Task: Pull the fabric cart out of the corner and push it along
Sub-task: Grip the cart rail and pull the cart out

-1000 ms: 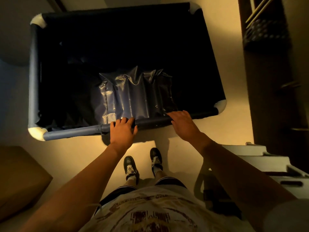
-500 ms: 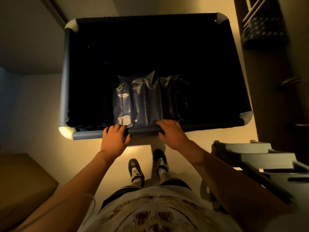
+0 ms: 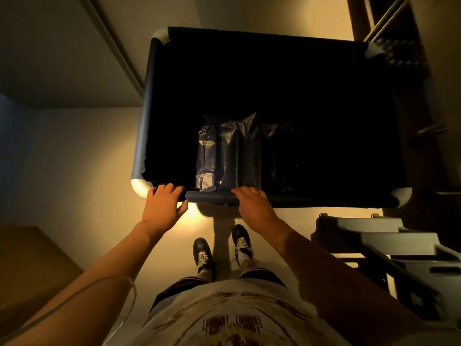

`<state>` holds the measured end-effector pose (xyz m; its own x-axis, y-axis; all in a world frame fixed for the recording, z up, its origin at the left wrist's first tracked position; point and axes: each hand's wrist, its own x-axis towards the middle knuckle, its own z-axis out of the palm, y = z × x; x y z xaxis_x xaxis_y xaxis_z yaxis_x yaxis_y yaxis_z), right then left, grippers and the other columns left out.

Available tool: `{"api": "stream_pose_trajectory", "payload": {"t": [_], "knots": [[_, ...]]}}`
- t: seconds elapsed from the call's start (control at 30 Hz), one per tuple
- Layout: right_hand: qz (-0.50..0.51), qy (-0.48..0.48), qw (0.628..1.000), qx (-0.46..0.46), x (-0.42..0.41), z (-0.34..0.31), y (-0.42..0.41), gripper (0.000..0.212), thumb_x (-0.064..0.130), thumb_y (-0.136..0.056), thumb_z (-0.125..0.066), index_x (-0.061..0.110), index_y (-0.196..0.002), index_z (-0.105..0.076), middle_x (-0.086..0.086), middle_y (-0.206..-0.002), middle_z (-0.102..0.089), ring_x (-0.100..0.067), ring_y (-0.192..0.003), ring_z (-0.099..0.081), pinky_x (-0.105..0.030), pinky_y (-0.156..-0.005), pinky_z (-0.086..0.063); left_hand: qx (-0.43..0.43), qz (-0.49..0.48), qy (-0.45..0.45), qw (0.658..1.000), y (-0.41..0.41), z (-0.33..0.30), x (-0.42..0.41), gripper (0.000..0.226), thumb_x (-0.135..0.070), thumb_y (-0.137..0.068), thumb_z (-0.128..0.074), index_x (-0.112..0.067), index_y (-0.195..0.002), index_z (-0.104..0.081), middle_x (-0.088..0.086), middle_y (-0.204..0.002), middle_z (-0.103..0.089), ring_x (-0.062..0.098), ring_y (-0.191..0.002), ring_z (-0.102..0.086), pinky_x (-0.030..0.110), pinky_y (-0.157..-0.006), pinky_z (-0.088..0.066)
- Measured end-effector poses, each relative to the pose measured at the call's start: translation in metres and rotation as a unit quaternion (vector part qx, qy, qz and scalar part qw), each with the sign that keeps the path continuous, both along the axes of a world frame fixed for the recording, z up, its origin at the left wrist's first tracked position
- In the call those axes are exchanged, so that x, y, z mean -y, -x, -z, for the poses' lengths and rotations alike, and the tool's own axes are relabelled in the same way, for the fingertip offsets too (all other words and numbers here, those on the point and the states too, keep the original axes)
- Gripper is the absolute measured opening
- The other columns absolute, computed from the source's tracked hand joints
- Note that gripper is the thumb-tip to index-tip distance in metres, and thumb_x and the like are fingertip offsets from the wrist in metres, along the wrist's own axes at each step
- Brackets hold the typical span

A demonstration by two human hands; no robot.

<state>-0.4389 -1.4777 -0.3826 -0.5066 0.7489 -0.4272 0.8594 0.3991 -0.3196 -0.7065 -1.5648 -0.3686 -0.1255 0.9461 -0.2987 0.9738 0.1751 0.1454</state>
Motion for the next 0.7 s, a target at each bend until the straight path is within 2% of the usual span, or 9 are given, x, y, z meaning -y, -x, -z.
{"api": "stream_pose_trajectory", "payload": {"t": [0.13,0.3,0.5,0.7], "knots": [[0.015,-0.012,1.000,0.011,0.003,-0.002,-0.021,0.060,0.009,-0.095,-0.051,0.028,-0.150,-0.037,0.001,-0.149,-0.048,-0.023,-0.141,-0.040,-0.043,-0.123,-0.026,0.011,0.003,-0.003,1.000,-0.018,0.002,-0.004,0.046,-0.051,-0.099,-0.049,-0.024,-0.135,-0.058,0.003,-0.123,-0.064,0.026,-0.116,-0.059,0.047,-0.108,-0.042],[0.029,-0.030,0.999,0.012,0.001,-0.005,-0.050,0.066,0.006,-0.091,-0.057,0.029,-0.150,-0.038,0.003,-0.149,-0.048,-0.021,-0.140,-0.041,-0.041,-0.125,-0.023,0.015,0.014,-0.002,1.000,-0.047,0.007,-0.013,0.046,-0.051,-0.098,-0.050,-0.024,-0.135,-0.057,0.004,-0.121,-0.064,0.026,-0.113,-0.058,0.049,-0.106,-0.044],[0.061,-0.052,0.997,-0.017,-0.006,-0.005,-0.096,0.057,0.008,-0.095,-0.051,0.027,-0.147,-0.044,0.004,-0.147,-0.051,-0.018,-0.140,-0.042,-0.040,-0.127,-0.015,0.027,0.013,0.004,1.000,-0.092,0.006,-0.025,0.045,-0.050,-0.098,-0.050,-0.025,-0.135,-0.056,0.004,-0.123,-0.063,0.027,-0.114,-0.057,0.050,-0.104,-0.044],[0.089,-0.028,0.995,-0.041,-0.023,-0.006,-0.143,0.053,0.008,-0.097,-0.049,0.025,-0.147,-0.047,0.002,-0.147,-0.051,-0.018,-0.142,-0.040,-0.041,-0.128,-0.007,0.032,0.021,0.023,0.999,-0.140,0.003,-0.044,0.045,-0.050,-0.099,-0.047,-0.027,-0.137,-0.054,0.002,-0.129,-0.061,0.027,-0.122,-0.054,0.050,-0.108,-0.041]]}}
